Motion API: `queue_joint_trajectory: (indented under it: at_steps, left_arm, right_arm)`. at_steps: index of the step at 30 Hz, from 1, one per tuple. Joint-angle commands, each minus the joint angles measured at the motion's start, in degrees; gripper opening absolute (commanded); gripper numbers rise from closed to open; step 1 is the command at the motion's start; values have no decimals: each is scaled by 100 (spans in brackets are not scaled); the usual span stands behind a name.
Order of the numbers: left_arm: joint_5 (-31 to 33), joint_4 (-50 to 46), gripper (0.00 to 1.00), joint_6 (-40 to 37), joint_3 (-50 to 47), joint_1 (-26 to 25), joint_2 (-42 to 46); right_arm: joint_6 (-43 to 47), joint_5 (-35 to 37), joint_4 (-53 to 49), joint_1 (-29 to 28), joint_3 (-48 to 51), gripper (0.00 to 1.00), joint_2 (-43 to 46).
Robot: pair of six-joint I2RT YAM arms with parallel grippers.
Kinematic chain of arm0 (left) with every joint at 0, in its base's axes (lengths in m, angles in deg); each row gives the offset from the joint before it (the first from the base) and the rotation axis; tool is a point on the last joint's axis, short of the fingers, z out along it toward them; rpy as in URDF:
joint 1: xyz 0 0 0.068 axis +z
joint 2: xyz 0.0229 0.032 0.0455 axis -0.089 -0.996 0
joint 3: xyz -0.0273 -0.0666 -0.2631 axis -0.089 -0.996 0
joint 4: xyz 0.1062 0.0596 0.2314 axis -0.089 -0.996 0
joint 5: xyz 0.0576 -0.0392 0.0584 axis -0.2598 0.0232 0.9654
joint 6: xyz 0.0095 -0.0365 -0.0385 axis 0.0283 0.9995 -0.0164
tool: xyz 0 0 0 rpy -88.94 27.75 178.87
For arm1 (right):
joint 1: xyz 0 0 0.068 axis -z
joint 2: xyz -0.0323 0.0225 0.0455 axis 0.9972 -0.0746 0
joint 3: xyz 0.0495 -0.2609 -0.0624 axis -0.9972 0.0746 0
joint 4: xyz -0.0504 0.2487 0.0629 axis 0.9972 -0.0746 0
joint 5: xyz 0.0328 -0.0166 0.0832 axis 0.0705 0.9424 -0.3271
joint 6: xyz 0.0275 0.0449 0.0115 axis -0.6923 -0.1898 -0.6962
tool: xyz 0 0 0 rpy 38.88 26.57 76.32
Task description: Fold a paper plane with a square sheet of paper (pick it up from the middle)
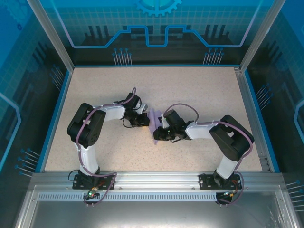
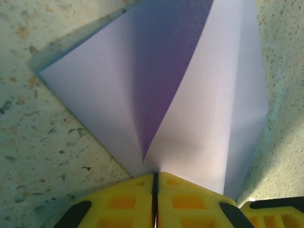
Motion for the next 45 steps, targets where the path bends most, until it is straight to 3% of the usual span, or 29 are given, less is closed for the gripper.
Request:
queue_joint_trajectory:
  at_steps: [1, 10, 45]
  left_arm:
    - [593, -400, 10, -189, -216, -123, -549]
    - [601, -414, 10, -182, -151, -125, -549]
    - [460, -382, 10, -138, -169, -126, -593]
  right_arm:
    - [160, -64, -192, -96, -142, 13, -104]
    - [404, -11, -574, -114, -204, 12, -157]
    - [422, 61, -439, -227, -275, 14, -453]
